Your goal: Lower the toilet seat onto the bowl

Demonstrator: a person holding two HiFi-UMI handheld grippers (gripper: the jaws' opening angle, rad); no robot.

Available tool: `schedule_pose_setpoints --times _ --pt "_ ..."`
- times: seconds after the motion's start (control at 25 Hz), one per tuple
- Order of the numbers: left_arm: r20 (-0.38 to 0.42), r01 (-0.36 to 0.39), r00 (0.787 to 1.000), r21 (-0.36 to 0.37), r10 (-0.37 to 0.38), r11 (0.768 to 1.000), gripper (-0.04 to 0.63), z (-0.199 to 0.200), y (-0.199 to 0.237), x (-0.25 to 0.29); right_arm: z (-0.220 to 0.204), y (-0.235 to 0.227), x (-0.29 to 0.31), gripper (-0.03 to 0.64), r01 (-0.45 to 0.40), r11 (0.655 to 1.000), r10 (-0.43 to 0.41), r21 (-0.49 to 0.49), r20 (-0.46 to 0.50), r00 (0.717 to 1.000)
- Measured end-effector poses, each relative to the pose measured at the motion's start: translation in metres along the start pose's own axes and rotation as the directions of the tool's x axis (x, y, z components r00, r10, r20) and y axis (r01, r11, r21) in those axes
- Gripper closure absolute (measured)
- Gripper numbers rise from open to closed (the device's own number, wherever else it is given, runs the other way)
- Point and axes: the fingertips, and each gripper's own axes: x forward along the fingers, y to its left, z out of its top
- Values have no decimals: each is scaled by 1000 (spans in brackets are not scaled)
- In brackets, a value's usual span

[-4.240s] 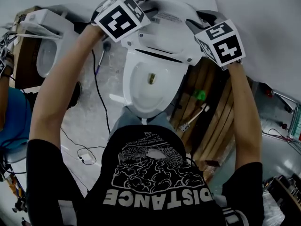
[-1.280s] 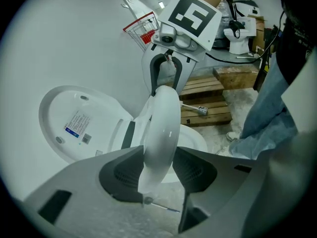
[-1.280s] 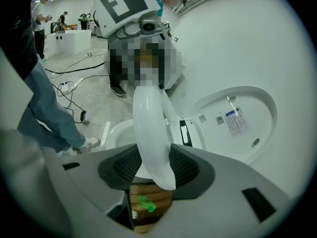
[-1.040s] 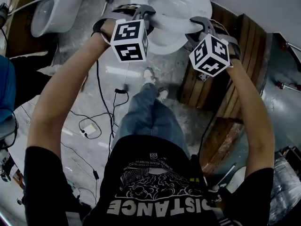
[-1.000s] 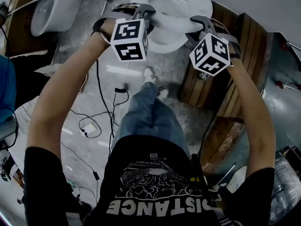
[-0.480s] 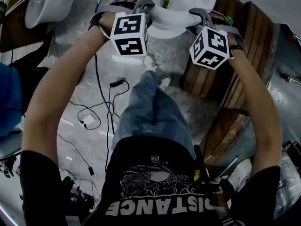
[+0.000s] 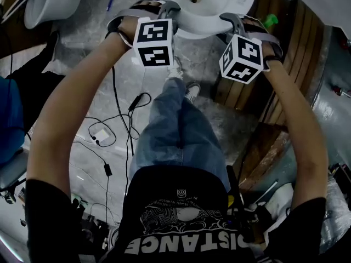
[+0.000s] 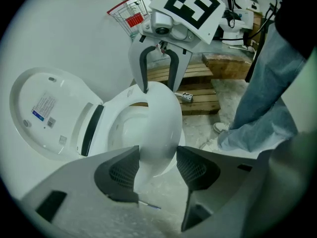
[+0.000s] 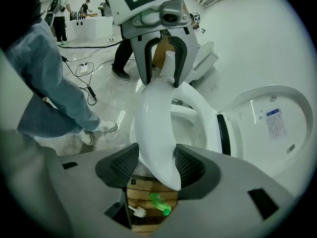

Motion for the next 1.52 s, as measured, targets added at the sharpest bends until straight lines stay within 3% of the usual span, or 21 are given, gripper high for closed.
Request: schedule_pose_setpoints --times 0.6,1.0,1.52 --pt "-43 -4 999 24 5 1000 365 -19 -31 58 -13 32 59 379 39 999 -39 -13 -31 999" --pt "-71 26 997 6 -26 1000 367 -30 -46 95 -22 49 97 377 -9 999 6 -36 -66 998" --pt "-104 104 989 -37 -107 994 376 -42 -57 142 -34 62 141 380 -72 997 74 23 -78 994"
